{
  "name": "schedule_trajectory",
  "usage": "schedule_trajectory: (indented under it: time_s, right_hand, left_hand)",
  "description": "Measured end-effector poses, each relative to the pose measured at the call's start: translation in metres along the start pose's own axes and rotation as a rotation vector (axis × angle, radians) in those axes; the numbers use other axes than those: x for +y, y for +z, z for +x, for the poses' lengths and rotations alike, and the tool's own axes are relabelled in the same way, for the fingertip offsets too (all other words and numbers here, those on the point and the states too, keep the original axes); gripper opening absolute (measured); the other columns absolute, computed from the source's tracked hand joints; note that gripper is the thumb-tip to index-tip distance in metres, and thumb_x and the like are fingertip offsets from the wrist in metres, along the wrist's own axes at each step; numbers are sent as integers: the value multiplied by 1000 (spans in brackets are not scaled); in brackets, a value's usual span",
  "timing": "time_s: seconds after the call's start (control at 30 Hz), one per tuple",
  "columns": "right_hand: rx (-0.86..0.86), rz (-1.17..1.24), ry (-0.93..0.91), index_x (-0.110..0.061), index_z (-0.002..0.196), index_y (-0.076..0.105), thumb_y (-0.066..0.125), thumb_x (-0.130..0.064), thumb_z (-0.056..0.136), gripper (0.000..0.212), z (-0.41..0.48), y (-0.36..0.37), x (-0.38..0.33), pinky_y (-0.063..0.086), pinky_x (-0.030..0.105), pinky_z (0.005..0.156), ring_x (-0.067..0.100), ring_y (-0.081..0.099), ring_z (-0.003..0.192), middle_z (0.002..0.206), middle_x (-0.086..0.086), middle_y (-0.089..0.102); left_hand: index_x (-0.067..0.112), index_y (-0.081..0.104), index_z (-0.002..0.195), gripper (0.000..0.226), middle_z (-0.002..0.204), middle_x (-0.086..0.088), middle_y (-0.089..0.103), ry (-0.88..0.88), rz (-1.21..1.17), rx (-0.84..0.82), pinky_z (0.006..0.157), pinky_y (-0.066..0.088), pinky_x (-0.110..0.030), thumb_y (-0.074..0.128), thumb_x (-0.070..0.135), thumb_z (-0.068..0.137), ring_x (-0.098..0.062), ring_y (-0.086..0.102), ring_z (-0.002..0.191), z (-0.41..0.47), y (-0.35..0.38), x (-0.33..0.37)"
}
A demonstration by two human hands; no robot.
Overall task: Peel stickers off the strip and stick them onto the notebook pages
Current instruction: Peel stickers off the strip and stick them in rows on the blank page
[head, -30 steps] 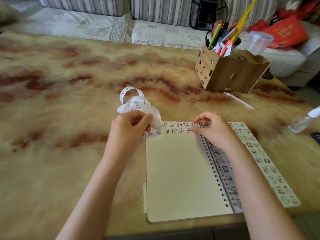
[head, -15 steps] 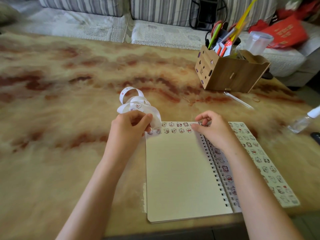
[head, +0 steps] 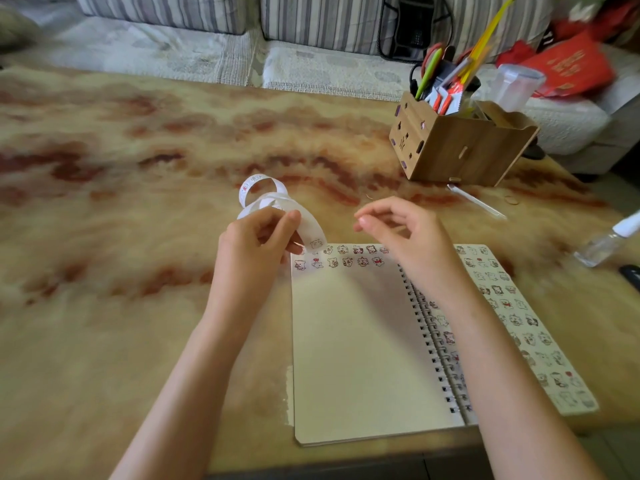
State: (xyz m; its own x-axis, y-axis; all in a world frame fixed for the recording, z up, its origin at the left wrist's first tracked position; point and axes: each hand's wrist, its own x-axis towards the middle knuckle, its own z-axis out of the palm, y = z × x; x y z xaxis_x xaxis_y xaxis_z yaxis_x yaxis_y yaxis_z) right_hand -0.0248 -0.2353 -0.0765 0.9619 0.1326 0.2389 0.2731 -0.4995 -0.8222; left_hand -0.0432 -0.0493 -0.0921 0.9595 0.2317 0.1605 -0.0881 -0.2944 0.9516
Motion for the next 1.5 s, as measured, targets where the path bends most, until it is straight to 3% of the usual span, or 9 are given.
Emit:
schedule_trajectory:
  time_s: [0.23,0.33,0.5,0.7,0.97,1.3,1.5]
  right_hand:
    - [-64,150,-67,-20,91,68,73,-11,82,13,-4,27,-14,44,22,63,15,65,74,80,-2,72]
    - [-41,176,-51,-20,90,63,73,-12,82,15,-4,31,-16,38,15,58,3,55,59,78,-2,71]
    - [4,232,-45,-22,86,61,73,-8,82,18,-5,37,-18,41,19,59,-1,55,60,75,-6,67]
    - [33,240,-63,-17,83,67,69,-5,83,13,-3,37,-14,48,22,61,3,59,65,74,-8,68]
    - [26,139,-105,-14,85,72,70,-6,83,8,-3,36,-10,42,12,60,2,57,62,73,-5,69]
    - [24,96,-117,-16,82,71,71,-7,83,9,-4,36,-11,40,13,55,2,55,59,72,-1,70]
    - [1,99,-64,-20,79,69,72,-13,83,9,-5,35,-11,39,14,55,-1,53,63,69,-15,64]
  left_hand:
    - [8,70,80,24,63,4,67,53,-15,-15,53,41,-10,56,23,93,1,57,50,-1,-1,2]
    - [5,69,80,25,66,0,70,49,-36,-9,53,43,-11,56,22,94,0,57,50,1,-1,2]
    - [5,70,79,34,69,-5,72,17,-94,-34,61,49,-22,53,29,95,-13,63,61,2,-1,1]
    - [12,70,77,17,63,5,67,5,-64,-107,55,41,-7,63,22,89,2,59,56,-1,-1,0]
    - [12,71,77,17,60,8,67,-12,-82,-111,56,41,-6,64,22,88,3,59,55,-2,-1,2]
    - [8,72,79,16,55,15,66,-8,-92,-128,52,40,-4,64,17,88,6,59,53,-4,1,6]
    - [9,72,77,16,53,15,64,-31,-83,-124,50,39,-3,65,18,87,7,57,51,-6,1,6]
